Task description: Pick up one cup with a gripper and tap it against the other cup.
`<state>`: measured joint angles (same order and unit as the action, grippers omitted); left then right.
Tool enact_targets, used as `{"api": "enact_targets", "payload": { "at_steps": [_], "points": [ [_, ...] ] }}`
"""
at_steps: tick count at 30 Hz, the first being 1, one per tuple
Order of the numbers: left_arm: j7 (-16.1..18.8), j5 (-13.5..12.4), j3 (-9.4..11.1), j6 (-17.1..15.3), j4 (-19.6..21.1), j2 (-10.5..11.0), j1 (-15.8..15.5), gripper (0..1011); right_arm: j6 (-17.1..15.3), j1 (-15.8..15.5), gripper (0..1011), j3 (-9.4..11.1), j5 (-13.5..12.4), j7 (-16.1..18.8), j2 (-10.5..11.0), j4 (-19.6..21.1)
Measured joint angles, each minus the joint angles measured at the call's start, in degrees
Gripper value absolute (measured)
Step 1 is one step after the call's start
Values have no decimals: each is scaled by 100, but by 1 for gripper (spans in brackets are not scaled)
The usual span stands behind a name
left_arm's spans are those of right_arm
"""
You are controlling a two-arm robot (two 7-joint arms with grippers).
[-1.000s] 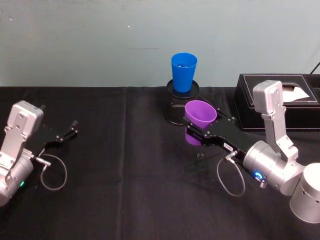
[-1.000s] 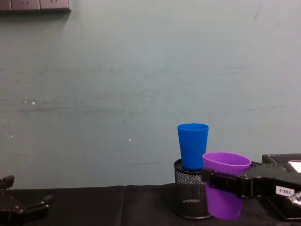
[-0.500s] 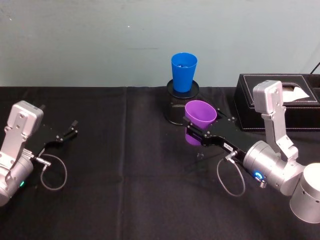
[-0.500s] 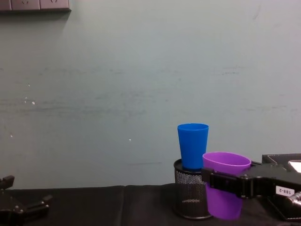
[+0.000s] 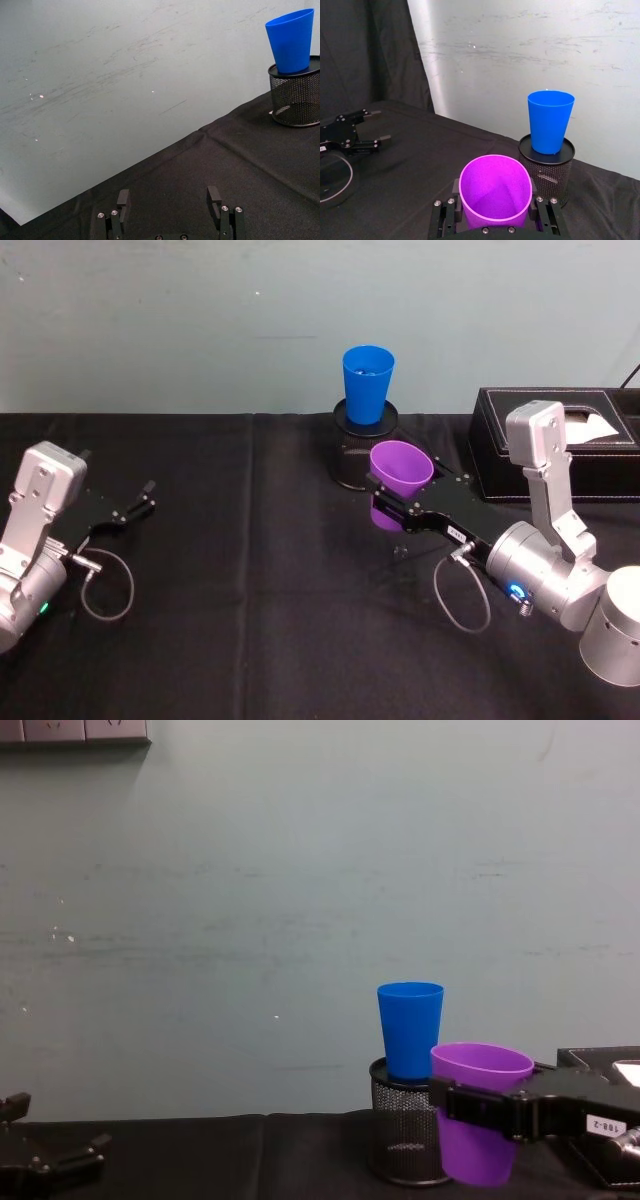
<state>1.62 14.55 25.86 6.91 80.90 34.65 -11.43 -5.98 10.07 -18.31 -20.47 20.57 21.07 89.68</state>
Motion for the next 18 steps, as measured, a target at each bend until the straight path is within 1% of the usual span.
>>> {"api": "enact_targets", "payload": {
  "at_steps": [18],
  "points": [
    [0, 0, 0, 0, 0, 0, 0, 1000, 0, 0, 718, 0, 0, 0, 0, 0]
  ]
}}
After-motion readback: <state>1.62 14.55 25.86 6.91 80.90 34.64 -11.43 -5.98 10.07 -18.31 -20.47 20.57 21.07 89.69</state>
